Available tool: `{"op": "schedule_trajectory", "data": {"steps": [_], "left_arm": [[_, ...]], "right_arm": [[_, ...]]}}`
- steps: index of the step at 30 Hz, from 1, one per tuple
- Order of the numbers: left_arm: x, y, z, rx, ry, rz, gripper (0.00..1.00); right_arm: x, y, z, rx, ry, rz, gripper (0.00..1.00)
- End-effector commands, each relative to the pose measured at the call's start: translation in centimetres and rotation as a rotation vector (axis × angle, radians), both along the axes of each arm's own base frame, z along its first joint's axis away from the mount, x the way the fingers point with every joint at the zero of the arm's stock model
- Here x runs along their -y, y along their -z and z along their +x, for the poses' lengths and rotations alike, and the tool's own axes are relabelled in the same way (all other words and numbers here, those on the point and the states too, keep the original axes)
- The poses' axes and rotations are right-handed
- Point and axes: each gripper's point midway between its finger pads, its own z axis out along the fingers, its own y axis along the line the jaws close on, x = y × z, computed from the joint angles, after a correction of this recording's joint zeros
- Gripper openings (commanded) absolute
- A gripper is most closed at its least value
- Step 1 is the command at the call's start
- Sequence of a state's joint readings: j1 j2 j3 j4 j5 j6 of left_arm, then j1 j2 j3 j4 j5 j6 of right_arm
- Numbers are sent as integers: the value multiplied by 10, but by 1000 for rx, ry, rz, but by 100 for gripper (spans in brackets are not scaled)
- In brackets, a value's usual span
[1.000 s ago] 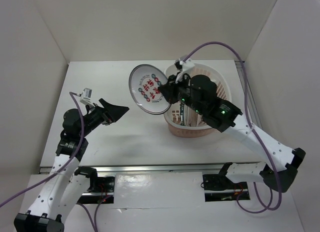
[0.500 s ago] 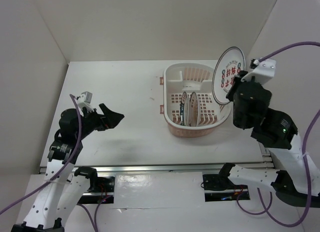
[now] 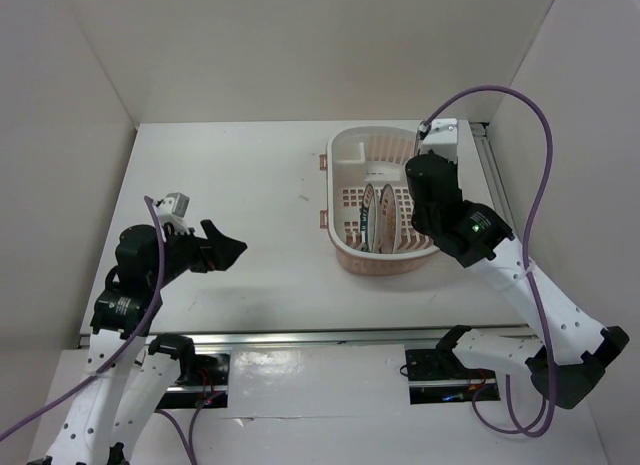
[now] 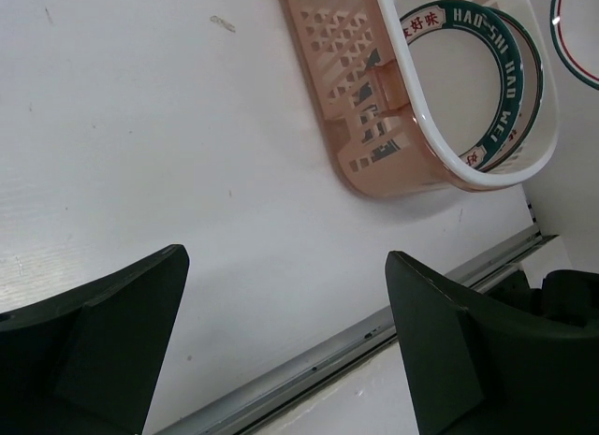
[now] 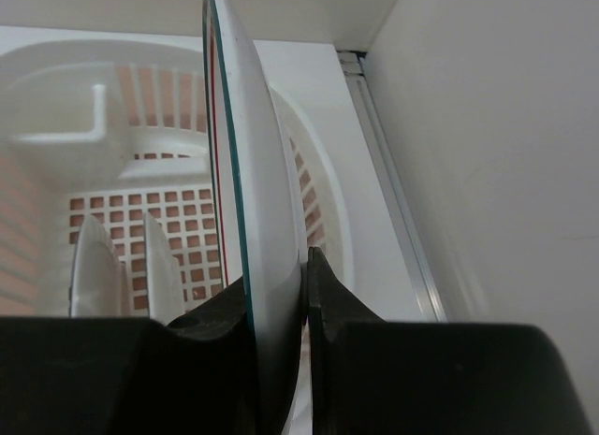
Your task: Load the plates into the dish rack
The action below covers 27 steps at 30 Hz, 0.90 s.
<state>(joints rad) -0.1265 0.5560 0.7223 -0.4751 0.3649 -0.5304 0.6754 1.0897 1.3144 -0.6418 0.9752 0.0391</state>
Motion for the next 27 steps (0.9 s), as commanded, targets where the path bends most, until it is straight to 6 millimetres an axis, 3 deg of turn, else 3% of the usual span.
{"op": "schedule_trajectory", "data": {"steps": [1,2,7,8,9,11,13,25,27], "left_arm": [[5,-22,-4,74,47,5,100],[5,-22,-4,74,47,5,100],[4,-24,-5,83,47,4,100],[4,-24,-5,83,47,4,100],[4,-24,-5,83,47,4,100],[6,-24,-6,84,56,4,100],[6,-26,-5,93,56,3,100],[5,-22,-4,84,48,7,100],[5,-22,-4,84,48,7,100]], "right_arm": [[-16,-19,16,114,-69,85,0],[-15,-19,17,111,-76,89,0],[-8,29,38,14,-58,125,0],[-2,34,41,13,-56,157,0],[21,36,44,22,-17,188,0],[25,50,50,-3,-66,232,0],[36,48,49,15,-59,264,0],[22,90,29,-91,-79,270,0],[19,89,25,-85,-92,272,0]]}}
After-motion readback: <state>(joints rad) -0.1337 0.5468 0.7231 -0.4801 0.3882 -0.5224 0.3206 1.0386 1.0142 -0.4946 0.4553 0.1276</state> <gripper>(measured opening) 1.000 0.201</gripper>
